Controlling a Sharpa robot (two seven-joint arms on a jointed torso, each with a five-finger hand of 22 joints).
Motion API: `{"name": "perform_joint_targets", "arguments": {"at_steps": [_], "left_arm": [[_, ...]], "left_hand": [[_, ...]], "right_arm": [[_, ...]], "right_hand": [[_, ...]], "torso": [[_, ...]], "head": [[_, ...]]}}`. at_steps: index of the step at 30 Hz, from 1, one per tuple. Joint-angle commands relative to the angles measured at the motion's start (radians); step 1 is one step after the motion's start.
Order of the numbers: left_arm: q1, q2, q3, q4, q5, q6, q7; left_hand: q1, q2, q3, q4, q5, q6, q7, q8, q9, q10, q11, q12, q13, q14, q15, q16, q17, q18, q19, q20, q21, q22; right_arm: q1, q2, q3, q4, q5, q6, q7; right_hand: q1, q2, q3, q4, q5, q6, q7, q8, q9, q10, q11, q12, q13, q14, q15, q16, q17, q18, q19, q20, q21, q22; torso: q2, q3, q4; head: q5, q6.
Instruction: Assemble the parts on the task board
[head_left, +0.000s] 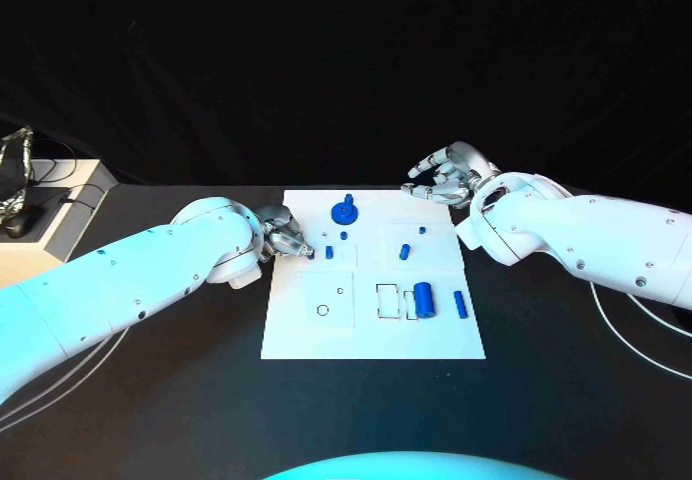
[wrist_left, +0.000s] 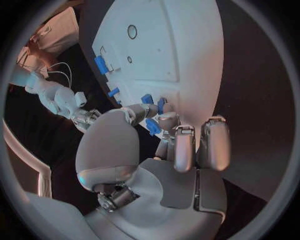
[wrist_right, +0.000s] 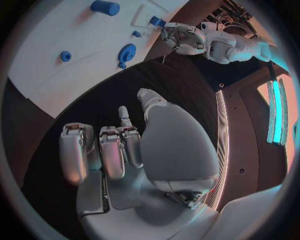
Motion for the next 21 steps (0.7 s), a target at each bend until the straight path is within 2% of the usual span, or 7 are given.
{"name": "perform_joint_targets", "arguments": {"at_steps": [1,10,21], "left_arm": [[-0.003,0.004,-0.003,-0.007,-0.007,0.020,-0.007],[-0.003,0.009,-0.003,-0.016,-0.007,0.013,-0.013],[-0.003,0.009,-0.003,-0.012,0.000,0.051,-0.021]], "left_hand": [[-0.002,0.012,0.164,-0.169,-0.003,0.013,-0.008,0.004,0.000,0.002,0.002,-0.004,-0.001,0.091,-0.006,0.003,0.209,-0.011,-0.002,-0.003,-0.001,0.038],[-0.002,0.013,0.164,-0.170,-0.004,0.013,-0.008,0.003,-0.001,0.003,0.002,-0.003,0.001,0.091,-0.006,0.004,0.209,-0.012,0.000,-0.003,0.000,0.040],[-0.001,0.013,0.164,-0.171,-0.004,0.014,-0.008,0.003,-0.001,0.004,0.002,-0.002,0.004,0.092,-0.006,0.005,0.212,-0.012,0.000,-0.003,0.000,0.040]], "right_arm": [[0.000,-0.001,0.000,0.002,-0.010,0.011,0.007],[0.000,-0.002,0.000,0.004,-0.010,0.010,0.007],[0.000,-0.003,0.000,0.005,-0.010,0.011,0.006]], "right_hand": [[-0.009,0.000,0.005,0.000,0.006,-0.003,-0.004,0.003,0.001,0.034,-0.007,0.001,0.196,0.097,-0.003,-0.006,0.235,0.010,0.046,-0.005,-0.007,0.157],[-0.009,0.000,0.005,0.000,0.006,-0.003,-0.004,0.003,0.001,0.034,-0.007,0.001,0.196,0.097,-0.003,-0.006,0.235,0.010,0.046,-0.005,-0.007,0.157],[-0.009,0.000,0.005,0.000,0.006,-0.003,-0.004,0.003,0.001,0.034,-0.007,0.001,0.196,0.097,-0.003,-0.006,0.235,0.010,0.046,-0.005,-0.007,0.157]], "torso": [[0.000,-0.0005,-0.0003],[-0.001,-0.0008,0.0012],[-0.001,-0.0013,0.0013]], "head": [[-0.001,-0.002],[-0.004,-0.005],[-0.005,-0.008]]}}
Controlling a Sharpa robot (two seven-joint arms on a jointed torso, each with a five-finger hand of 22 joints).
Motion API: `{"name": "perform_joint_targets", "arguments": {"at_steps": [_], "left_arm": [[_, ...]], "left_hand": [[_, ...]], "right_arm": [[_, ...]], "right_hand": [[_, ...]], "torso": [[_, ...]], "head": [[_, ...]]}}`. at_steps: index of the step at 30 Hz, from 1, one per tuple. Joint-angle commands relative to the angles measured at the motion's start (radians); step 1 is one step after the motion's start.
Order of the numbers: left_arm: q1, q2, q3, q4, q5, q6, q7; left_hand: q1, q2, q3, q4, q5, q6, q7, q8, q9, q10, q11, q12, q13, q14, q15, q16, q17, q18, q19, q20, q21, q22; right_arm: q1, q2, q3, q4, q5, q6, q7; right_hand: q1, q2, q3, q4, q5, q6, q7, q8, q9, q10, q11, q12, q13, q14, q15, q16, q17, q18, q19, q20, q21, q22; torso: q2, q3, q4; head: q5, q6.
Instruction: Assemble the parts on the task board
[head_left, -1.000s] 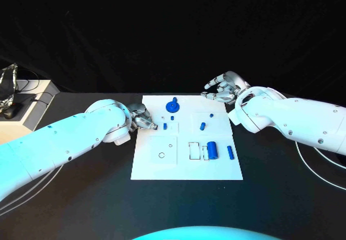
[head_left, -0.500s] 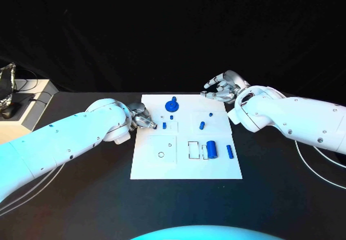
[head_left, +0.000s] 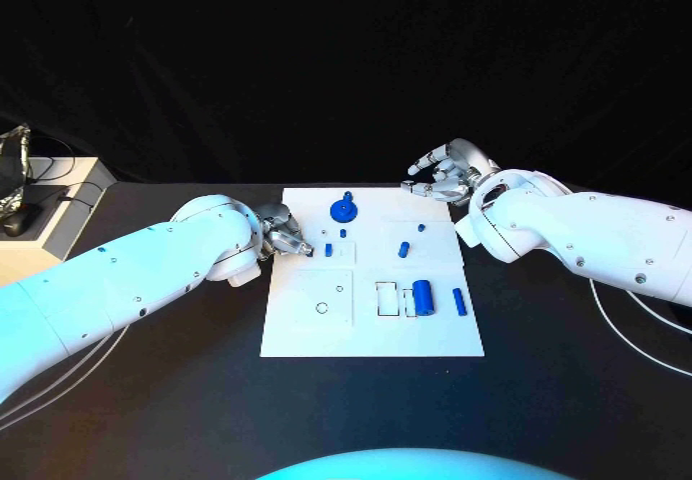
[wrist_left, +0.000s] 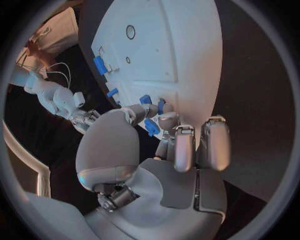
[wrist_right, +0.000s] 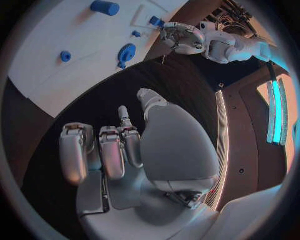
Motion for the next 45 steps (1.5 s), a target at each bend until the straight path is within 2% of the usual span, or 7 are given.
{"name": "perform_joint_targets", "arguments": {"at_steps": [1,9,14,17,22,36,45], "left_arm": [[-0.003,0.002,-0.002,0.000,0.002,0.040,-0.016],[-0.003,0.011,-0.003,-0.007,0.020,0.053,-0.027],[-0.003,0.019,-0.004,-0.015,0.027,0.056,-0.034],[-0.003,0.022,-0.004,-0.019,0.031,0.050,-0.037],[-0.003,0.026,-0.004,-0.023,0.033,0.038,-0.040],[-0.003,0.028,-0.004,-0.027,0.028,0.016,-0.044],[-0.003,0.022,-0.004,-0.023,0.024,0.018,-0.051]], "left_hand": [[0.002,0.008,0.164,-0.171,0.003,0.014,-0.008,0.000,0.000,0.004,0.002,-0.002,0.001,0.092,-0.006,0.005,0.212,-0.012,0.000,-0.003,0.000,0.040],[-0.005,0.003,0.147,-0.170,0.001,0.018,-0.008,-0.003,-0.002,0.011,0.002,0.002,0.011,0.093,-0.005,0.007,0.216,-0.011,-0.003,-0.002,-0.002,0.037],[-0.036,-0.009,0.086,-0.139,-0.001,0.019,-0.017,-0.011,-0.004,0.018,-0.002,-0.003,0.012,0.093,-0.008,0.007,0.216,-0.011,-0.005,-0.002,-0.005,0.036],[-0.071,-0.016,0.016,-0.085,-0.002,0.032,-0.026,-0.023,-0.014,0.021,-0.008,-0.005,0.017,0.093,-0.013,0.006,0.215,-0.011,-0.004,-0.005,-0.008,0.035],[-0.084,-0.014,-0.036,-0.045,-0.003,0.043,-0.026,-0.033,-0.023,0.021,-0.009,-0.005,0.023,0.093,-0.014,0.006,0.216,-0.011,-0.003,-0.007,-0.009,0.034],[-0.087,-0.015,-0.118,0.005,-0.007,0.053,-0.025,-0.043,-0.029,0.021,-0.008,-0.005,0.031,0.093,-0.013,0.006,0.215,-0.012,-0.001,-0.008,-0.010,0.035],[-0.077,-0.039,-0.230,0.057,-0.009,0.060,-0.023,-0.054,-0.035,0.019,-0.006,-0.008,0.036,0.092,-0.012,0.006,0.214,-0.011,-0.001,-0.007,-0.012,0.034]], "right_arm": [[0.000,0.000,0.000,0.002,-0.010,0.011,0.007],[0.000,0.000,0.000,0.003,-0.010,0.011,0.007],[0.000,-0.001,0.000,0.004,-0.010,0.011,0.007],[0.000,-0.001,0.000,0.005,-0.010,0.011,0.007],[0.000,0.000,0.000,0.004,-0.010,0.011,0.007],[0.000,0.000,0.000,0.004,-0.010,0.013,0.007],[0.000,-0.001,0.000,0.003,-0.010,0.013,0.008]], "right_hand": [[-0.009,0.000,0.005,0.000,0.006,-0.003,-0.004,0.003,0.001,0.034,-0.007,0.001,0.196,0.097,-0.003,-0.006,0.235,0.010,0.046,-0.005,-0.007,0.157],[-0.009,0.000,0.005,0.000,0.006,-0.003,-0.004,0.003,0.001,0.034,-0.007,0.001,0.196,0.097,-0.003,-0.006,0.235,0.010,0.046,-0.005,-0.007,0.157],[-0.009,0.000,0.005,0.000,0.006,-0.003,-0.004,0.003,0.001,0.034,-0.007,0.001,0.196,0.097,-0.003,-0.006,0.235,0.010,0.046,-0.005,-0.007,0.157],[-0.009,0.000,0.005,0.000,0.006,-0.003,-0.004,0.003,0.001,0.034,-0.007,0.001,0.196,0.097,-0.003,-0.006,0.235,0.010,0.046,-0.005,-0.007,0.157],[-0.009,0.000,0.005,0.000,0.006,-0.003,-0.004,0.003,0.001,0.034,-0.007,0.001,0.196,0.097,-0.003,-0.006,0.235,0.010,0.046,-0.005,-0.007,0.157],[-0.011,-0.002,0.006,0.000,0.006,-0.004,-0.004,0.004,0.001,0.033,-0.007,0.000,0.195,0.097,-0.003,-0.006,0.235,0.011,0.046,-0.005,-0.008,0.156],[-0.012,-0.002,0.006,0.000,0.006,-0.005,-0.004,0.004,0.001,0.032,-0.007,0.000,0.195,0.096,-0.003,-0.007,0.231,0.011,0.045,-0.005,-0.009,0.155]], "torso": [[0.000,-0.0005,0.0004],[0.000,0.0001,-0.0002],[0.001,0.0002,-0.0005],[0.001,0.0002,-0.0002],[0.000,0.0002,0.0000],[0.000,-0.0002,0.0007],[0.000,-0.0008,-0.0001]], "head": [[-0.001,0.000],[-0.001,-0.001],[-0.002,-0.001],[-0.002,-0.001],[-0.004,0.001],[-0.004,0.000],[-0.004,0.003]]}}
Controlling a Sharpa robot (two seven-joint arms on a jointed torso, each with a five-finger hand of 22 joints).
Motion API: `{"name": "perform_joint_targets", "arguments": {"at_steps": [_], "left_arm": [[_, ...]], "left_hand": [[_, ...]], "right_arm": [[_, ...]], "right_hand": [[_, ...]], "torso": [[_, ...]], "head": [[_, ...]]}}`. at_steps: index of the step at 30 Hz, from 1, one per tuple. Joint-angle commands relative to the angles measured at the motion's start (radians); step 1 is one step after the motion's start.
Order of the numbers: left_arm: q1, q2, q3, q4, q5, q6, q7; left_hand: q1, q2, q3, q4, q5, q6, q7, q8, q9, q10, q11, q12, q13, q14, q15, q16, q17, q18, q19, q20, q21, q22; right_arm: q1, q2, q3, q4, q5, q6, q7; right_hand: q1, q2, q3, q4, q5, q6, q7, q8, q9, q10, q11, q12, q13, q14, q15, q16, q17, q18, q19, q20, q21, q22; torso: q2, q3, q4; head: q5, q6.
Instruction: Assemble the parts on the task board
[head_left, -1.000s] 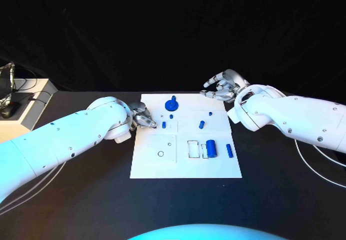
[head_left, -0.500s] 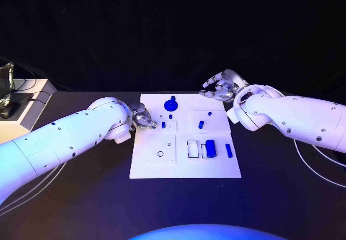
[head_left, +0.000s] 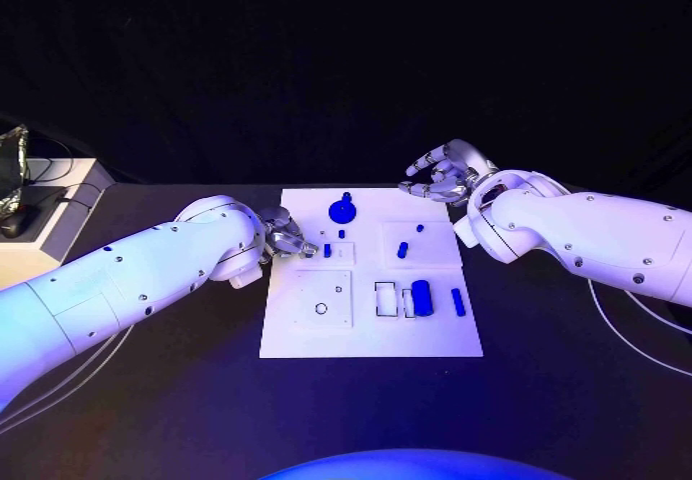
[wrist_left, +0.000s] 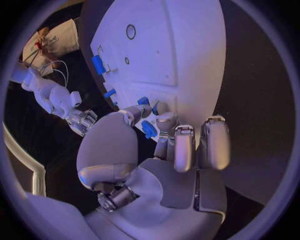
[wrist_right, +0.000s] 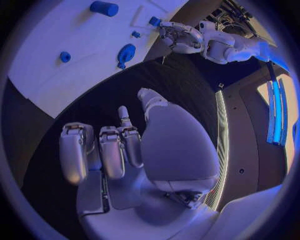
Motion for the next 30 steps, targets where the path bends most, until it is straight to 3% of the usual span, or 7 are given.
{"name": "perform_joint_targets", "arguments": {"at_steps": [1,8,11,16,19,21,30], "left_arm": [[-0.003,-0.003,-0.002,0.003,0.000,0.007,-0.016],[-0.003,-0.013,-0.001,0.013,-0.003,-0.001,-0.023],[-0.004,-0.020,0.000,0.020,0.000,-0.010,-0.025],[-0.004,-0.030,0.002,0.031,0.009,-0.026,-0.029],[-0.004,-0.034,0.002,0.036,0.019,-0.036,-0.030],[-0.004,-0.037,0.003,0.040,0.028,-0.042,-0.028],[-0.005,-0.054,0.019,0.058,0.067,-0.071,-0.014]], "left_hand": [[0.005,-0.015,-0.024,0.009,-0.005,0.006,0.003,-0.007,-0.002,0.002,0.000,-0.004,0.002,0.092,-0.004,0.002,0.214,-0.011,0.003,-0.003,-0.004,0.035],[0.021,-0.027,-0.078,0.041,-0.023,0.009,0.004,-0.013,-0.005,0.002,0.001,-0.005,0.005,0.092,-0.004,0.002,0.214,-0.011,0.003,-0.003,-0.005,0.035],[0.032,-0.024,-0.136,0.083,-0.153,0.013,0.006,-0.018,-0.007,0.004,0.003,-0.004,0.011,0.093,-0.002,0.003,0.216,-0.012,0.006,-0.001,-0.004,0.038],[0.024,0.004,-0.230,0.086,-0.242,0.016,0.006,-0.025,-0.010,0.004,0.003,-0.005,0.015,0.093,-0.001,0.003,0.217,-0.012,0.008,0.000,-0.003,0.041],[0.039,0.070,-0.404,0.083,-0.368,0.015,0.007,-0.023,-0.007,0.002,0.000,-0.010,0.012,0.093,0.000,0.003,0.216,-0.013,0.010,0.000,-0.003,0.044],[0.044,0.104,-0.497,0.089,-0.413,0.013,0.006,-0.021,-0.005,0.001,0.004,-0.011,0.012,0.093,0.000,0.002,0.215,-0.013,0.010,0.001,-0.003,0.045],[-0.011,0.111,-0.618,0.091,-0.432,0.009,0.007,-0.013,0.003,-0.003,0.004,-0.015,0.008,0.092,-0.001,0.001,0.212,-0.012,0.009,0.000,-0.005,0.043]], "right_arm": [[0.000,-0.001,0.000,0.001,-0.010,0.012,0.008],[0.000,-0.002,0.000,0.001,-0.010,0.012,0.009],[-0.001,-0.003,0.000,0.001,-0.010,0.013,0.009],[-0.001,-0.004,0.000,0.001,-0.010,0.012,0.009],[-0.001,-0.004,0.000,0.001,-0.010,0.011,0.009],[-0.001,-0.005,0.000,0.002,-0.010,0.006,0.011],[-0.003,-0.007,0.000,0.004,-0.010,0.000,0.013]], "right_hand": [[-0.008,0.002,0.006,0.000,0.006,-0.005,-0.004,0.004,0.001,0.032,-0.007,0.000,0.194,0.096,-0.003,-0.003,0.232,0.011,0.045,-0.005,-0.003,0.155],[-0.009,0.002,0.006,0.000,0.006,-0.005,-0.004,0.004,0.001,0.031,-0.007,-0.001,0.193,0.095,-0.003,-0.004,0.230,0.012,0.044,-0.005,-0.006,0.153],[-0.009,0.002,0.006,0.000,0.006,-0.005,-0.004,0.004,0.001,0.031,-0.007,-0.001,0.193,0.095,-0.003,-0.004,0.229,0.012,0.044,-0.005,-0.006,0.153],[-0.008,0.001,0.006,0.000,0.006,-0.005,-0.004,0.004,0.001,0.032,-0.007,-0.001,0.194,0.095,-0.003,-0.004,0.229,0.012,0.044,-0.005,-0.006,0.152],[-0.008,0.001,0.006,0.000,0.006,-0.005,-0.004,0.004,0.001,0.032,-0.007,-0.001,0.194,0.095,-0.003,-0.004,0.229,0.012,0.044,-0.005,-0.006,0.152],[-0.008,0.001,0.006,0.000,0.006,-0.005,-0.004,0.004,0.001,0.032,-0.007,-0.001,0.194,0.095,-0.003,-0.004,0.229,0.012,0.044,-0.005,-0.006,0.152],[-0.008,0.002,0.006,0.000,0.006,-0.005,-0.004,0.005,0.001,0.033,-0.007,0.001,0.195,0.096,-0.003,-0.003,0.231,0.011,0.045,-0.005,-0.004,0.155]], "torso": [[0.000,-0.0001,-0.0002],[0.000,-0.0004,-0.0001],[0.000,-0.0009,-0.0005],[0.001,-0.0006,-0.0006],[0.001,-0.0010,-0.0006],[0.001,-0.0008,-0.0004],[0.000,-0.0002,0.0000]], "head": [[0.000,0.002],[-0.001,0.003],[-0.003,0.004],[-0.007,0.003],[-0.009,0.003],[-0.009,0.003],[-0.009,0.002]]}}
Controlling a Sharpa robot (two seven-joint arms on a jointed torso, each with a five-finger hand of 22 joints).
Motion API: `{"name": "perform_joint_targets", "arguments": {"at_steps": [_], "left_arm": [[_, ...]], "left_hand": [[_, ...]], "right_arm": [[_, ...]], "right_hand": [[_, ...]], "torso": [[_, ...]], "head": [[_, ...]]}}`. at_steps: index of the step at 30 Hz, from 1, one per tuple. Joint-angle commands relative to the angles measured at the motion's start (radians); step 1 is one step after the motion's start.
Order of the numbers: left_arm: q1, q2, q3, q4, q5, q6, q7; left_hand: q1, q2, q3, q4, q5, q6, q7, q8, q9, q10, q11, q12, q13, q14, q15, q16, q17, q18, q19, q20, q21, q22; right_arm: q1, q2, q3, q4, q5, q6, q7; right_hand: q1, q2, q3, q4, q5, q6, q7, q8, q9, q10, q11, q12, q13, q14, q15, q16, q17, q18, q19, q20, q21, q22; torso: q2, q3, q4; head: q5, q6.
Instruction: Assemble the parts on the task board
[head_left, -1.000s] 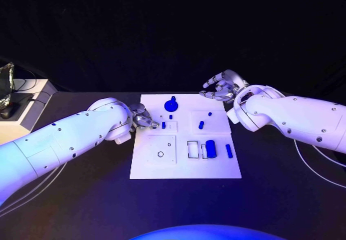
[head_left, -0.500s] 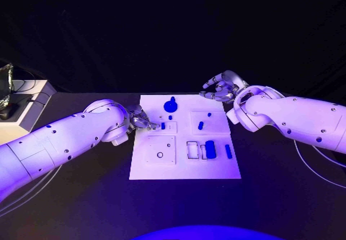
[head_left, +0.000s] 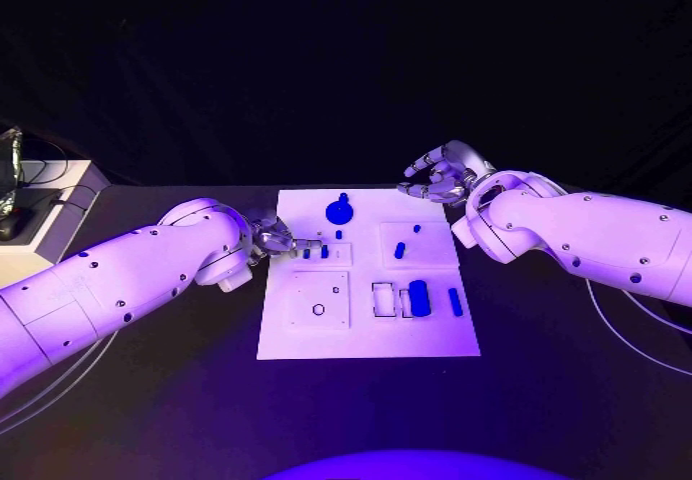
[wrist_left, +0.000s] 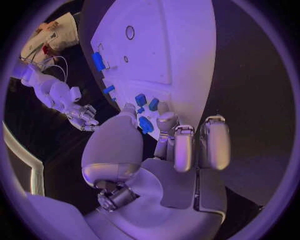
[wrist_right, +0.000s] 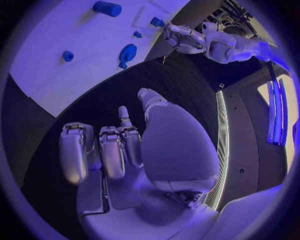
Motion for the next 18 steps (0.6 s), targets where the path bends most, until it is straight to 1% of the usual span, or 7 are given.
{"name": "perform_joint_targets", "arguments": {"at_steps": [1,5,7,9,13,16,18], "left_arm": [[-0.001,-0.010,0.014,0.012,0.047,-0.035,0.017],[-0.003,-0.028,0.041,0.024,0.127,-0.052,0.077],[-0.003,-0.035,0.056,0.027,0.178,-0.070,0.119],[-0.003,-0.040,0.065,0.027,0.207,-0.094,0.166],[-0.003,-0.039,0.077,0.013,0.267,-0.151,0.293],[-0.003,-0.027,0.081,-0.005,0.279,-0.179,0.395],[-0.003,-0.018,0.082,-0.018,0.248,-0.187,0.442]], "left_hand": [[-0.015,-0.003,-0.012,0.000,-0.005,-0.002,-0.001,0.005,0.002,-0.006,0.004,-0.010,-0.008,0.091,-0.001,0.000,0.209,-0.012,0.003,-0.004,-0.006,0.041],[-0.015,0.005,-0.017,-0.001,-0.005,-0.050,0.016,-0.020,-0.006,-0.058,0.018,-0.065,-0.077,0.079,0.010,-0.017,0.172,0.002,-0.040,-0.001,-0.039,-0.015],[0.008,0.026,-0.014,-0.001,-0.004,-0.165,0.063,-0.059,-0.024,-0.251,0.068,-0.196,-0.242,0.015,0.054,-0.091,0.027,0.038,-0.181,0.029,-0.149,-0.184],[0.063,0.035,-0.006,-0.002,-0.003,-0.296,0.125,-0.087,-0.055,-0.385,0.122,-0.204,-0.248,-0.069,0.104,-0.158,-0.103,0.064,-0.299,0.074,-0.249,-0.315],[0.161,0.072,0.015,-0.004,-0.002,-0.363,0.148,-0.099,-0.124,-0.514,0.150,-0.193,-0.269,-0.245,0.134,-0.262,-0.311,0.113,-0.504,0.114,-0.428,-0.527],[0.406,0.130,0.150,-0.043,-0.001,-0.366,0.153,-0.103,-0.196,-0.598,0.158,-0.238,-0.333,-0.464,0.146,-0.395,-0.537,0.114,-0.562,0.132,-0.506,-0.566],[0.511,0.072,0.304,-0.018,0.004,-0.324,0.158,-0.131,-0.276,-0.578,0.154,-0.271,-0.395,-0.477,0.149,-0.387,-0.561,0.116,-0.557,0.126,-0.518,-0.573]], "right_arm": [[-0.001,-0.002,0.000,0.003,-0.010,0.000,0.012],[-0.001,-0.004,0.000,0.003,-0.010,-0.003,0.013],[-0.001,-0.006,0.000,0.003,-0.010,-0.005,0.014],[-0.001,-0.007,0.000,0.003,-0.009,-0.008,0.015],[-0.001,-0.007,0.000,0.003,-0.007,-0.014,0.019],[-0.001,-0.007,0.000,0.003,-0.004,-0.020,0.026],[-0.001,-0.007,0.000,0.002,0.002,-0.023,0.033]], "right_hand": [[-0.008,0.002,0.006,0.000,0.006,-0.005,-0.004,0.005,0.001,0.033,-0.007,0.001,0.195,0.096,-0.003,-0.003,0.231,0.011,0.045,-0.005,-0.004,0.155],[-0.008,0.002,0.007,-0.001,0.007,-0.005,-0.004,0.005,0.001,0.033,-0.007,0.000,0.195,0.096,-0.003,-0.003,0.231,0.011,0.044,-0.005,-0.005,0.154],[-0.008,0.002,0.007,-0.001,0.007,-0.005,-0.004,0.005,0.001,0.033,-0.007,0.000,0.195,0.096,-0.003,-0.003,0.231,0.011,0.044,-0.005,-0.005,0.154],[-0.008,0.002,0.007,-0.001,0.007,-0.005,-0.004,0.005,0.001,0.033,-0.007,0.000,0.195,0.096,-0.003,-0.003,0.231,0.011,0.044,-0.005,-0.005,0.154],[-0.008,0.002,0.007,-0.001,0.007,-0.005,-0.004,0.005,0.001,0.033,-0.007,0.000,0.195,0.096,-0.003,-0.003,0.231,0.011,0.044,-0.005,-0.005,0.154],[-0.007,0.002,0.008,-0.001,0.008,-0.005,-0.004,0.005,0.001,0.028,-0.007,-0.004,0.191,0.095,-0.003,-0.004,0.229,0.012,0.043,-0.005,-0.007,0.152],[-0.007,0.002,0.008,-0.001,0.008,-0.005,-0.004,0.005,0.001,0.027,-0.007,-0.005,0.190,0.095,-0.003,-0.005,0.227,0.013,0.042,-0.005,-0.010,0.150]], "torso": [[0.000,0.0011,0.0002],[-0.001,0.0012,0.0010],[-0.002,0.0013,0.0015],[-0.003,0.0015,0.0020],[-0.001,0.0020,0.0011],[0.000,0.0019,-0.0002],[0.001,0.0018,-0.0009]], "head": [[0.000,0.000],[-0.001,0.000],[-0.002,-0.001],[-0.002,-0.001],[0.000,0.002],[0.001,0.007],[0.001,0.008]]}}
